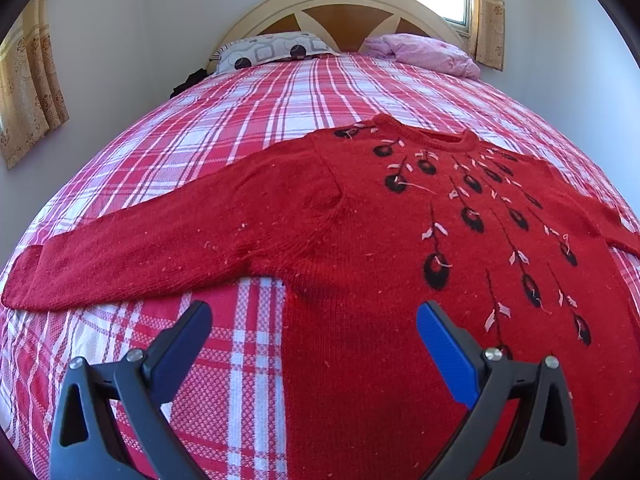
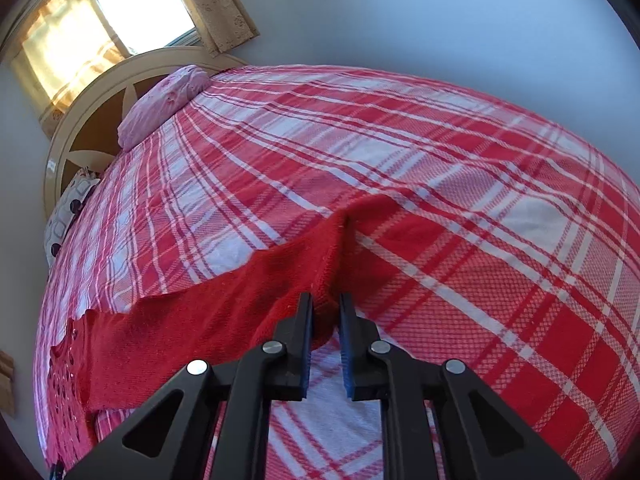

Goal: Fold small clothes
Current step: 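Reach the right gripper to a sweater sleeve cuff and close on it, then lift the sleeve with the right gripper and lay it across the sweater body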

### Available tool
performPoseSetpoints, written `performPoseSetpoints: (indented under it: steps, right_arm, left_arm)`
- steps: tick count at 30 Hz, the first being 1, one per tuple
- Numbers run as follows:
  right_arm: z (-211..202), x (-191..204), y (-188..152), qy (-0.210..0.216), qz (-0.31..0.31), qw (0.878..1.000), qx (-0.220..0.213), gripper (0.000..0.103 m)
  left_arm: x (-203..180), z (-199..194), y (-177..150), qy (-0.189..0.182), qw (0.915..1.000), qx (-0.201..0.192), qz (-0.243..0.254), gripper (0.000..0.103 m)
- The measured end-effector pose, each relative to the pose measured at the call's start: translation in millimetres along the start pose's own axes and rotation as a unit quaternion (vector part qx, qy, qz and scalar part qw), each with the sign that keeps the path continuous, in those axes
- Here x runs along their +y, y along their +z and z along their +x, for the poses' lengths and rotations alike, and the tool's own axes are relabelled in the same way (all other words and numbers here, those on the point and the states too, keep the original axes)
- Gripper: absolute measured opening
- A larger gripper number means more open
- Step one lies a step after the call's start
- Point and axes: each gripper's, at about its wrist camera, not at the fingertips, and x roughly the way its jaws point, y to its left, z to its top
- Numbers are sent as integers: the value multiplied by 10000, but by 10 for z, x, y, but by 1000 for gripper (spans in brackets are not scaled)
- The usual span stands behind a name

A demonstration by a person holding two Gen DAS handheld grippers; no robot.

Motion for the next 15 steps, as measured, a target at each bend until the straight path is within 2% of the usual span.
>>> performPoseSetpoints:
  steps: [5, 15]
  right_arm:
    - [-116, 440, 66, 187, -408, 9989, -152, 11]
    - [-390, 1802, 28, 915, -1468, 9843, -341, 10]
  left_arm:
    - [19, 34, -4, 2, 10000, 65, -35, 103]
    - [83, 72, -15, -101, 9996, 127, -248, 103]
